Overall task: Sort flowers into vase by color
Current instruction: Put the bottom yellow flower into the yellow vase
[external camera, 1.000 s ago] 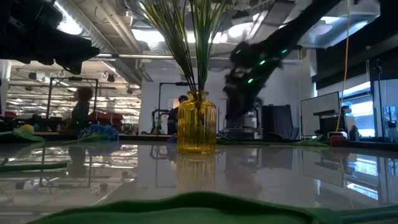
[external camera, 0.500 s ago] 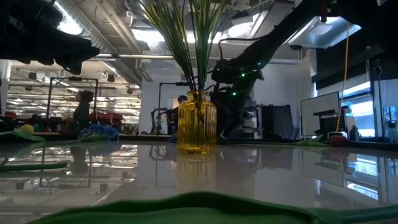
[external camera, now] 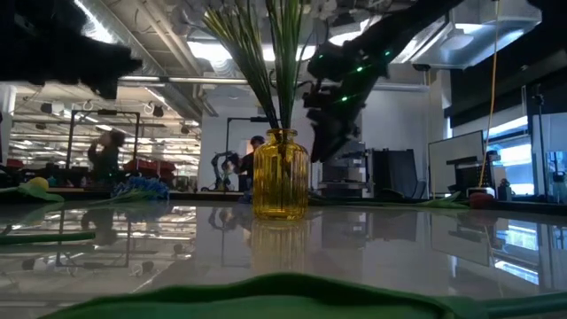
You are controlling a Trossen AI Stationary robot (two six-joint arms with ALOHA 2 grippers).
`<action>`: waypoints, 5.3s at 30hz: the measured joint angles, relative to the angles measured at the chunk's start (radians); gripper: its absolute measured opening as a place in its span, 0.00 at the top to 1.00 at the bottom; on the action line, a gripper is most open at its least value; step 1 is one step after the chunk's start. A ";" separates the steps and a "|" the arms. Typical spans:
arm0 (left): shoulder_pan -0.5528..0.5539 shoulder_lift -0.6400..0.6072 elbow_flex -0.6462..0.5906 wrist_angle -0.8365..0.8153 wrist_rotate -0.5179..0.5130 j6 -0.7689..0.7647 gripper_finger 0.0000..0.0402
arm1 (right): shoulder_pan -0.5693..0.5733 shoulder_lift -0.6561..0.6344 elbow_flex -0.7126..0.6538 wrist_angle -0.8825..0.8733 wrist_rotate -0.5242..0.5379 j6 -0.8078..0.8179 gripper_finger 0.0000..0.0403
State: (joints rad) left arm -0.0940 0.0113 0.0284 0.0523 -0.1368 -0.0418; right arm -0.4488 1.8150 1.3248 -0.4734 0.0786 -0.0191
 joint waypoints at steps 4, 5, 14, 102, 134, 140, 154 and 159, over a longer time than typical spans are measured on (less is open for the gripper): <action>0.000 0.000 0.001 0.080 0.000 0.000 0.66 | 0.052 -0.116 -0.123 -0.001 0.021 -0.006 0.44; 0.000 0.000 0.000 0.107 0.000 0.000 0.66 | 0.068 -0.148 -0.156 0.001 0.044 -0.005 0.44; 0.000 0.000 0.001 0.309 0.043 0.064 0.66 | 0.387 -0.418 -0.307 -0.108 0.359 0.084 0.44; -0.739 1.200 0.350 0.383 -0.623 -0.532 0.66 | 1.116 0.193 -0.014 -0.066 0.089 0.511 0.98; -0.739 1.200 0.350 0.413 -0.640 -0.525 0.66 | 1.067 0.242 0.068 -0.122 0.066 0.507 0.92; -0.739 1.200 0.350 0.412 -0.640 -0.525 0.66 | 1.086 0.096 0.066 0.167 0.209 0.357 0.95; -0.741 1.174 0.352 0.325 -0.583 -0.524 0.66 | 1.168 -0.319 0.067 0.714 0.692 -0.450 0.99; -0.719 1.071 0.470 -0.106 -0.569 -0.637 0.66 | 1.055 -0.447 -0.025 0.726 0.720 -0.461 0.99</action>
State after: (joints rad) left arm -0.8128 1.0818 0.4985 -0.0537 -0.7059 -0.6790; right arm 0.6062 1.3675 1.2996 0.2524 0.7987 -0.4798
